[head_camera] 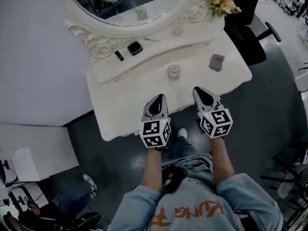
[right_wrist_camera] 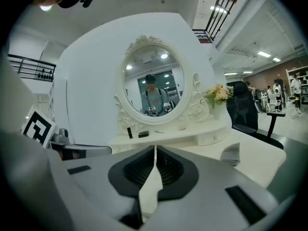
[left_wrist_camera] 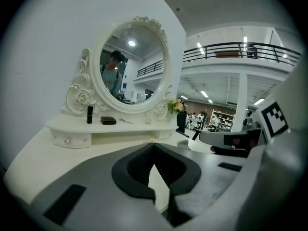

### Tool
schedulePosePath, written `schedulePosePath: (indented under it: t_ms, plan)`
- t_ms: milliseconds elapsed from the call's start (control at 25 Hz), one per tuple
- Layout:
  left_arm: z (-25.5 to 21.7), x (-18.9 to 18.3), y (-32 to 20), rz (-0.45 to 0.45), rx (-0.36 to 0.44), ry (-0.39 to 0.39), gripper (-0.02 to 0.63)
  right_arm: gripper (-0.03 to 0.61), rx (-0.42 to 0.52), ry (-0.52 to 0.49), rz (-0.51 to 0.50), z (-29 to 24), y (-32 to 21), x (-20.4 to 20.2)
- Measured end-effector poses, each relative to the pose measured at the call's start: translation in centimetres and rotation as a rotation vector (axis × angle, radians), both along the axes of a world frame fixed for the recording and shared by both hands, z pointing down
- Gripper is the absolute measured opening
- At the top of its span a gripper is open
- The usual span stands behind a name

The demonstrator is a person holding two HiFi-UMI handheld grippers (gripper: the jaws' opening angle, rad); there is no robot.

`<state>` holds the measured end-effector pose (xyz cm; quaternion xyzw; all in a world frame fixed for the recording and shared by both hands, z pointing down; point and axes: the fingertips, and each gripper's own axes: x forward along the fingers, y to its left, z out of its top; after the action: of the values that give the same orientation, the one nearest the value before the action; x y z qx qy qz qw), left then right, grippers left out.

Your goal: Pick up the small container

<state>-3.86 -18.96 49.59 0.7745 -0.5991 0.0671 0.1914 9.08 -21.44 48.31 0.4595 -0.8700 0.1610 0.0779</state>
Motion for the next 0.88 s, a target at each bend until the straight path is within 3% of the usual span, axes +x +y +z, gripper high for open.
schedulePosePath:
  t_ms: [520, 880]
  plan:
    - [2.5, -1.1, -3.9, -0.025, -0.076, -0.037, 0.021, 0.032, -0.051, -0.036, -0.083, 3.0, -5.1, -3.0]
    - [4.4, -1.0, -7.3, 0.01, -0.119, 0.007, 0.021, 0.034, -0.082, 0.049, -0.104, 4.8, -7.3, -3.3]
